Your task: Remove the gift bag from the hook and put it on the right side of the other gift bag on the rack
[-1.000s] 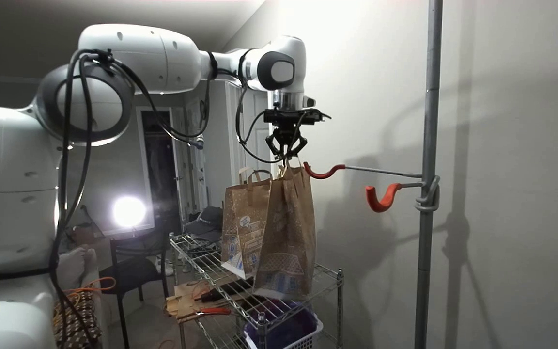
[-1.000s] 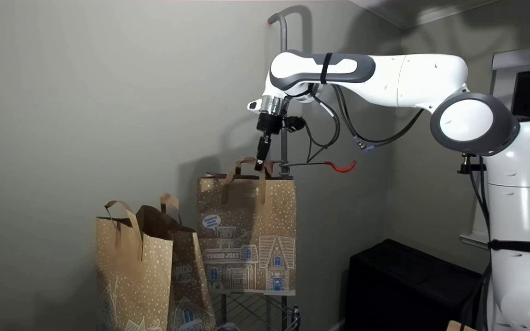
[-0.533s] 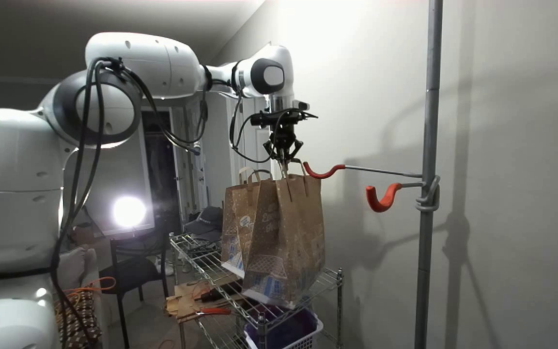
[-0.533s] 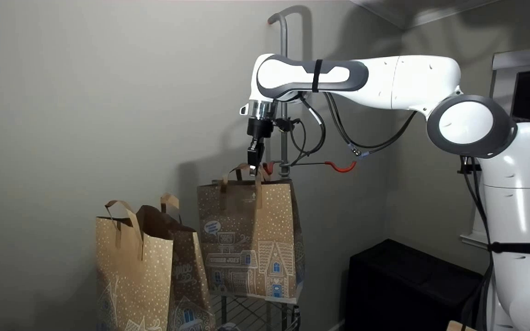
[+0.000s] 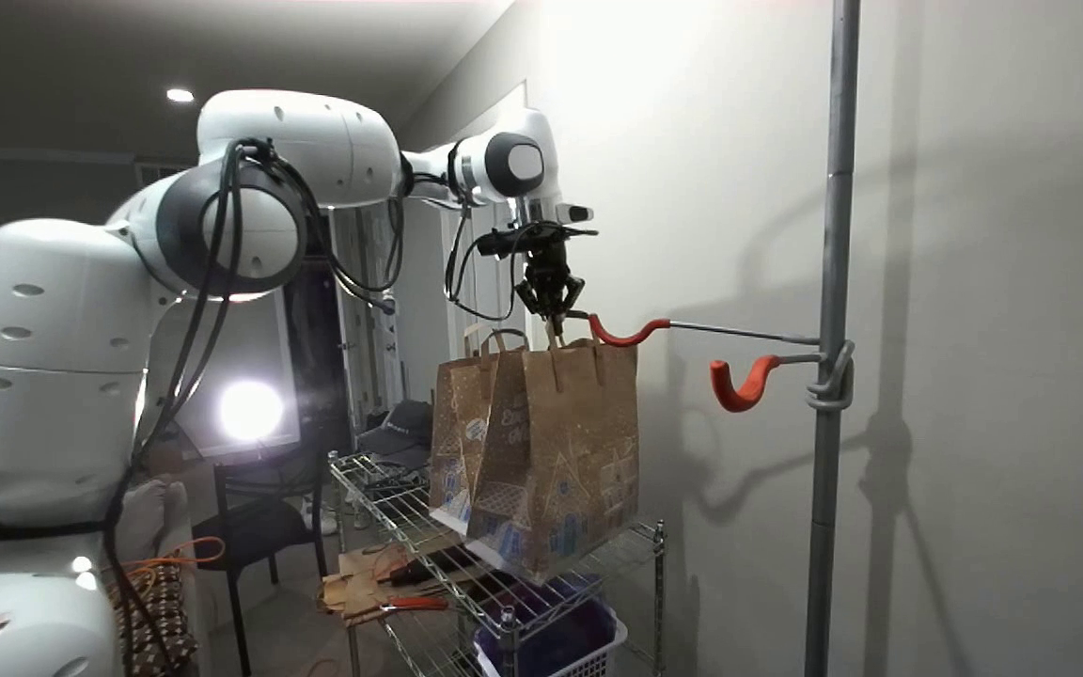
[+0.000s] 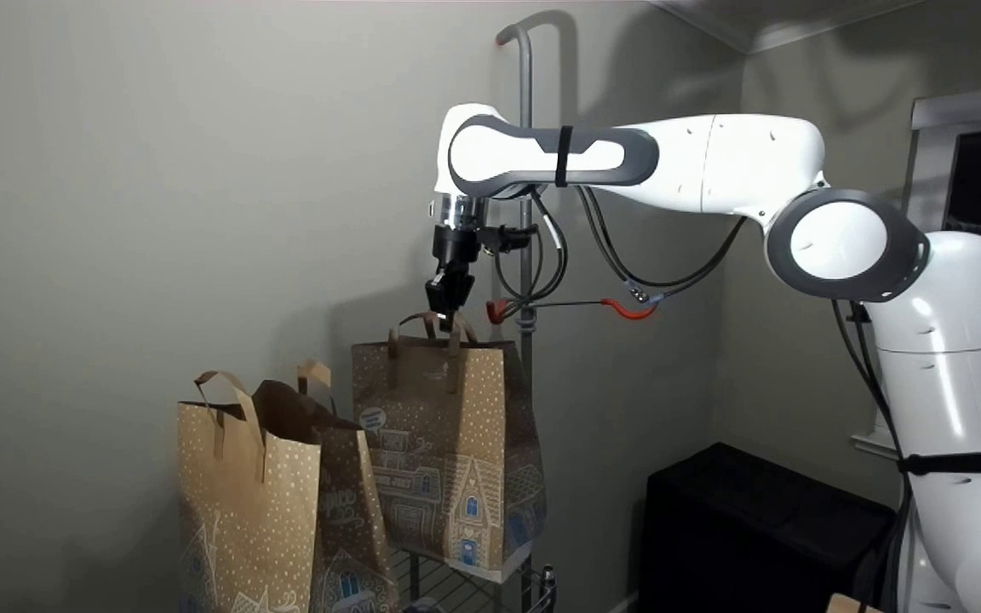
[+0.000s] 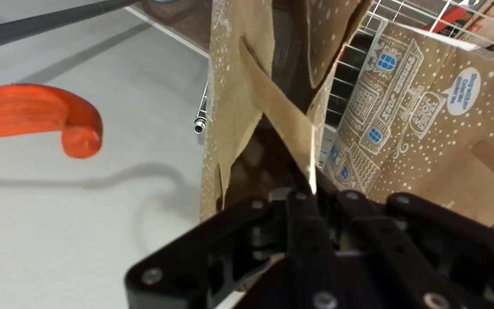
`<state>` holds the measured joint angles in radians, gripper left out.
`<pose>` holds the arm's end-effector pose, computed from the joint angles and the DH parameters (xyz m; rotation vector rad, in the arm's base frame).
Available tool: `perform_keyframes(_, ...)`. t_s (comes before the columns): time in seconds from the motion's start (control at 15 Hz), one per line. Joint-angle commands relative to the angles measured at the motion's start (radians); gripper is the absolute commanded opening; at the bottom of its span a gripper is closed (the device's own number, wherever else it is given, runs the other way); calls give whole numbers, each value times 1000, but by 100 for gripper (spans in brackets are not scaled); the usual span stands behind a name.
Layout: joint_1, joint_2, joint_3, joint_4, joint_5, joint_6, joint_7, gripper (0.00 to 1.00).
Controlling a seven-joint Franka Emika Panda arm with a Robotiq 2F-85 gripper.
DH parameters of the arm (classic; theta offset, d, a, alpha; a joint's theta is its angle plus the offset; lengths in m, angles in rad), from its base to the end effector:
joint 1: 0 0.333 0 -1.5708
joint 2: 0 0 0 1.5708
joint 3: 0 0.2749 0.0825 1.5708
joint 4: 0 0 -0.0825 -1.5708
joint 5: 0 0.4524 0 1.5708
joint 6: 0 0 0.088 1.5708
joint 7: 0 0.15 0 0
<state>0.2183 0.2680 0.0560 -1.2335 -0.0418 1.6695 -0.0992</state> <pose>0.6860 0.1820 0.5570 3.0645 0.5748 0.2658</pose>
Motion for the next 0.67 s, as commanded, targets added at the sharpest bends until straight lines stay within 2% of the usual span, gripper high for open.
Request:
perform_keyframes(0.0, 31, 42, -7, 59, -56, 3, 110, 1)
perform_keyframes(0.6, 81, 152, -17, 188, -110, -50, 304, 1)
